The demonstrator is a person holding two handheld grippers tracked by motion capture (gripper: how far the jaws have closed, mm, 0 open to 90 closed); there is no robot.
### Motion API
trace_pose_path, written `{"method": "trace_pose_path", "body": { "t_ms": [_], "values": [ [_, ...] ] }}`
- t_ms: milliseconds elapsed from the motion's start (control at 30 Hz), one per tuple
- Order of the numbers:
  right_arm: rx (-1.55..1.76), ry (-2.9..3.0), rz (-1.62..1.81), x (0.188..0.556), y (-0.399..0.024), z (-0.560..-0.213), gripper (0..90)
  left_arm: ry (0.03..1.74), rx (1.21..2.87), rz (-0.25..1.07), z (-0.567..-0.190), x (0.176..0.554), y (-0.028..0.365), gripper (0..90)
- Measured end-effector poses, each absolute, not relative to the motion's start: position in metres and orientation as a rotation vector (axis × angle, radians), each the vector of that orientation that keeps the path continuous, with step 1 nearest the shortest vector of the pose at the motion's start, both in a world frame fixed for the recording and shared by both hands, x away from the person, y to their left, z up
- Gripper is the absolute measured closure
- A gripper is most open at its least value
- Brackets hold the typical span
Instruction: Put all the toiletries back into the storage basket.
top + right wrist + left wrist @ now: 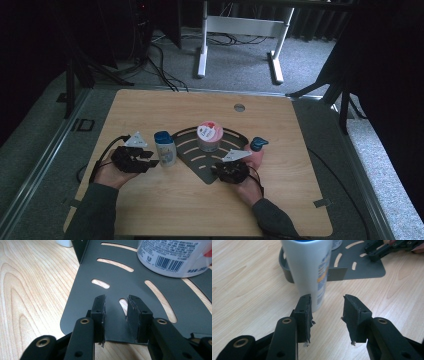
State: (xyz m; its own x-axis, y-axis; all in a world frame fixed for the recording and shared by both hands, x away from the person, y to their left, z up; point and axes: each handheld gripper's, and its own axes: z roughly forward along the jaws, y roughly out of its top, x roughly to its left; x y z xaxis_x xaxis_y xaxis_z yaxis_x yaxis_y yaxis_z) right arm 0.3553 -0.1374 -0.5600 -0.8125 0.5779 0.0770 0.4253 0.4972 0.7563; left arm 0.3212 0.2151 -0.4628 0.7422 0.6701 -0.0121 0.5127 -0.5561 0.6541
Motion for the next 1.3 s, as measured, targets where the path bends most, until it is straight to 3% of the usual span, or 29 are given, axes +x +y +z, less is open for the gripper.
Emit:
{"method": "trace_pose_path", "body": {
  "t_ms": [1300],
  "values": [
    [0.861, 2.555, 1.212, 0.356, -0.137, -0.56, 67.6, 0.858, 2.389, 0.326, -0.435, 0.35, 0.209, 49.9]
  ]
}}
